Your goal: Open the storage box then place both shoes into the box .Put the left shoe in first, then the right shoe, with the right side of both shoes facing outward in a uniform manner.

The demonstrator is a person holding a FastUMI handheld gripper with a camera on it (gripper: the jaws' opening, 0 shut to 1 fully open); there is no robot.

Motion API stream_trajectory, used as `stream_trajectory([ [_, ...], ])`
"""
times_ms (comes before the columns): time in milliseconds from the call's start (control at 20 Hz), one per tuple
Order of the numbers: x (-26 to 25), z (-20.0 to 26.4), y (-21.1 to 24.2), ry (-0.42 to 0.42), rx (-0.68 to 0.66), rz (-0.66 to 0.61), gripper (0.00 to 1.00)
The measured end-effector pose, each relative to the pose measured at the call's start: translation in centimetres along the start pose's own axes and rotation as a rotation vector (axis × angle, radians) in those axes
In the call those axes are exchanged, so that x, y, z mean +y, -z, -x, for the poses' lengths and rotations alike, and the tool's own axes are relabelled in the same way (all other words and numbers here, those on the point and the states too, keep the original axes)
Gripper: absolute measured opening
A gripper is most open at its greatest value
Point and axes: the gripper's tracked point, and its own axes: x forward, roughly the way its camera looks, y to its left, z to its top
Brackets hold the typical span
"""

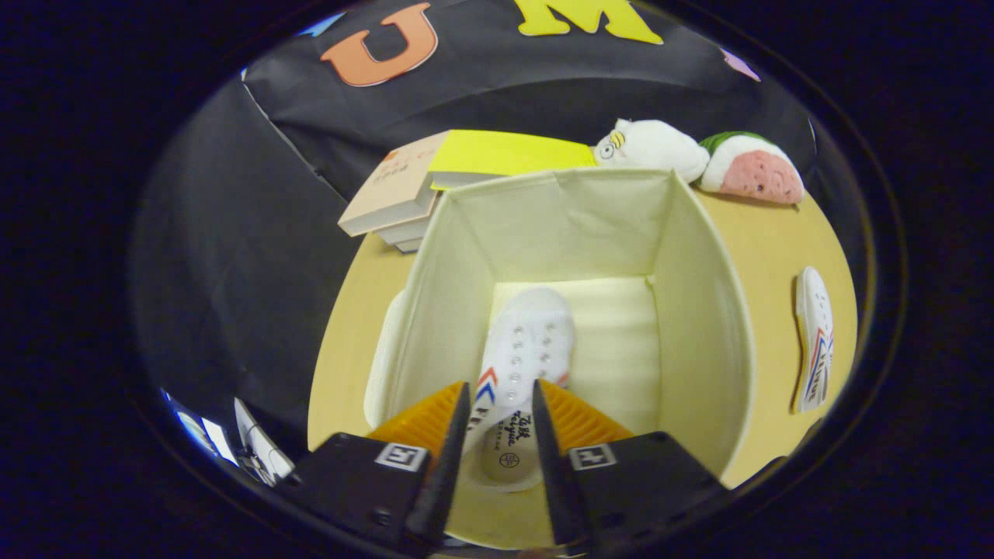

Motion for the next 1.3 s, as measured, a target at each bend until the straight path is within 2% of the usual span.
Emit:
stream_trajectory([
  [100, -0.1, 2.8, -1.8, 0.013, -0.089, 0.049, 1.00],
  [350, -1.4, 8.8, -5.5, 0.023, -0.261, 0.147, 1.00],
  [500, -3.5, 13.0, -7.8, 0.014, -0.368, 0.125, 1.00],
  [950, -13.5, 24.5, -11.8, 0.132, -0.645, 0.089, 1.00],
  [1100, -18.5, 25.1, -11.5, 0.198, -0.675, 0.057, 1.00],
  [1300, -24.1, 24.8, -11.6, 0.235, -0.637, 0.009, 1.00],
])
